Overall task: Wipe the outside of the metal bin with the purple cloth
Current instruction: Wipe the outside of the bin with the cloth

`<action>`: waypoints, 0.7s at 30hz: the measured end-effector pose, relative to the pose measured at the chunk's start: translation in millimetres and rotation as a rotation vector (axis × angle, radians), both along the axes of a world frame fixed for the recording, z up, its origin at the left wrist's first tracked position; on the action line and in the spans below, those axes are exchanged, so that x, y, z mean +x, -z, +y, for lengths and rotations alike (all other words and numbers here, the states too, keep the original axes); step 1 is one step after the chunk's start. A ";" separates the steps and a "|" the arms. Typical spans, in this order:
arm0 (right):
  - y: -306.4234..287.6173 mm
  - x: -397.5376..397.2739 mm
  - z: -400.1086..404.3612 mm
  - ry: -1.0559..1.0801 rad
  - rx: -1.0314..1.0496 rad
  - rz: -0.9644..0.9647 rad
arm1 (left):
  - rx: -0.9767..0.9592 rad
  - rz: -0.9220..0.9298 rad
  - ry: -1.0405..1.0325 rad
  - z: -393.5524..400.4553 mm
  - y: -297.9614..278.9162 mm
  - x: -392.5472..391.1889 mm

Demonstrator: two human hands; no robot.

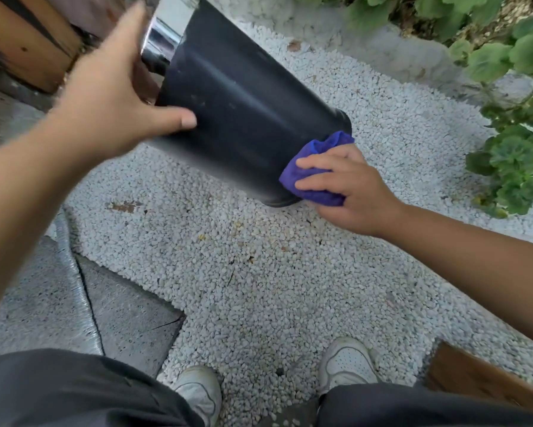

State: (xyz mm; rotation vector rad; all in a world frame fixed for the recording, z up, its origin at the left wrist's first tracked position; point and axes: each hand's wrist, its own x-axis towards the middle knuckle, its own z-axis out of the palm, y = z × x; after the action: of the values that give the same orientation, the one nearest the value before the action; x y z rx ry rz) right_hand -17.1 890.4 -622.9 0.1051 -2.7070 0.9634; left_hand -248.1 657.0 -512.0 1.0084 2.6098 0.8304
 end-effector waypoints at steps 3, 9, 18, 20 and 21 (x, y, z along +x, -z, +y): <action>-6.9 -7.5 6.8 0.121 -0.110 -0.040 | -0.061 -0.029 -0.116 -5.3 26.4 11.9; -33.8 -30.0 19.3 0.306 -0.680 -0.104 | -0.067 0.158 -0.081 5.9 2.5 -9.5; -4.1 -57.2 16.4 0.446 -0.819 -0.239 | -0.250 0.189 0.027 0.0 11.1 -13.8; -3.9 -59.5 11.6 0.411 -0.772 -0.246 | -0.279 0.118 -0.069 -8.7 16.0 -16.8; -2.8 -58.2 7.6 0.401 -0.734 -0.248 | -0.258 0.076 -0.112 -11.6 18.0 -17.3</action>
State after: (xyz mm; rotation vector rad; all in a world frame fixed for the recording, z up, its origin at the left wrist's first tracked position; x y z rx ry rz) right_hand -75.3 898.1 -620.1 -0.7023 -2.2375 1.8222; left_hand -265.4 645.4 -530.1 0.8447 2.7682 0.4677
